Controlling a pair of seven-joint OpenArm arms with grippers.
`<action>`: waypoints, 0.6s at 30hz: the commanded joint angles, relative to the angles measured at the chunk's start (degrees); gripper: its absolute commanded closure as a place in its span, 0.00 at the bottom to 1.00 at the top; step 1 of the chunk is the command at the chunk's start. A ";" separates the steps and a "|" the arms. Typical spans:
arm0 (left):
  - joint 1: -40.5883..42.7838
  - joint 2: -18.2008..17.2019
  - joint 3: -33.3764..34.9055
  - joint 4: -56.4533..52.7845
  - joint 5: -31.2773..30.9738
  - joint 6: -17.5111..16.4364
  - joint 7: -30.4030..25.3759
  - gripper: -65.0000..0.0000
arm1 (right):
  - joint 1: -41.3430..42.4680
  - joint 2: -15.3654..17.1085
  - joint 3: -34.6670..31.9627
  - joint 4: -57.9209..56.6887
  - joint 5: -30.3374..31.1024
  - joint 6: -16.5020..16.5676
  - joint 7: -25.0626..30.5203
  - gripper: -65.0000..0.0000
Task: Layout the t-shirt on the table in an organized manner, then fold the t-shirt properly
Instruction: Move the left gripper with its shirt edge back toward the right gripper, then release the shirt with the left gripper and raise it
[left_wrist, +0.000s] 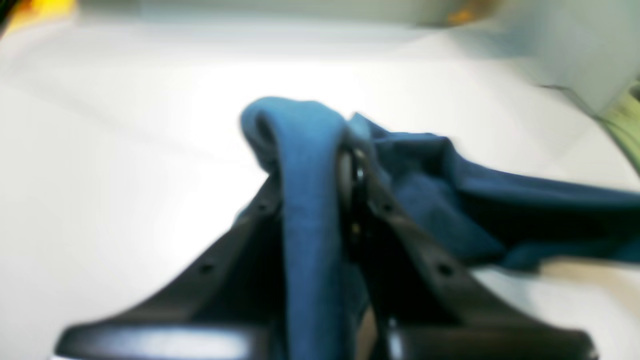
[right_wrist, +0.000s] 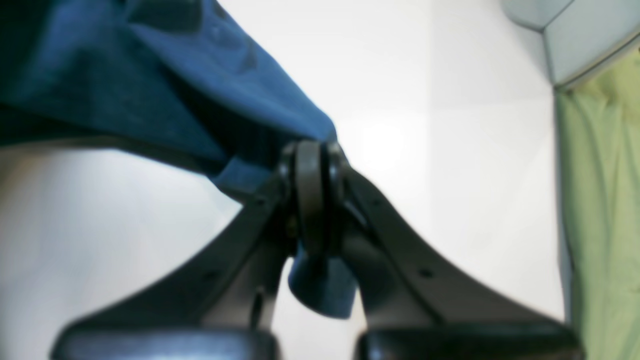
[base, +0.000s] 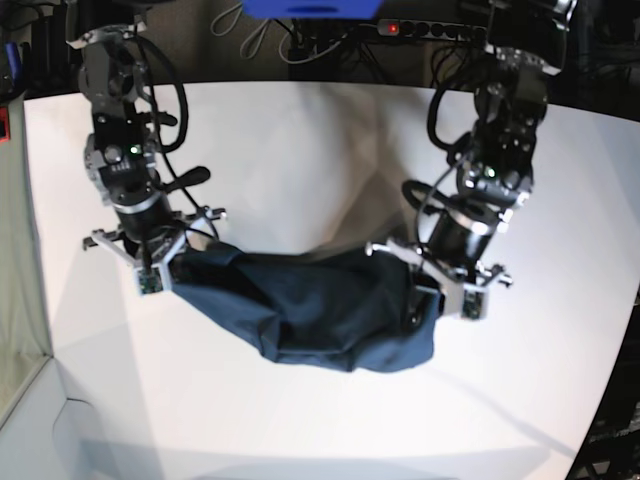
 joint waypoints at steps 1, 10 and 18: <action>0.97 -0.71 1.54 3.18 1.46 -0.49 -0.95 0.99 | 1.00 0.33 0.32 0.61 -0.27 0.03 1.62 1.00; 6.50 -2.29 20.26 -0.86 28.97 -0.41 -0.69 0.98 | 1.35 0.24 0.23 -0.80 -0.27 0.03 1.62 1.00; 9.23 -0.01 25.89 -0.86 40.84 0.03 -0.95 0.98 | 1.35 0.15 0.23 -0.80 -0.27 0.03 1.62 1.00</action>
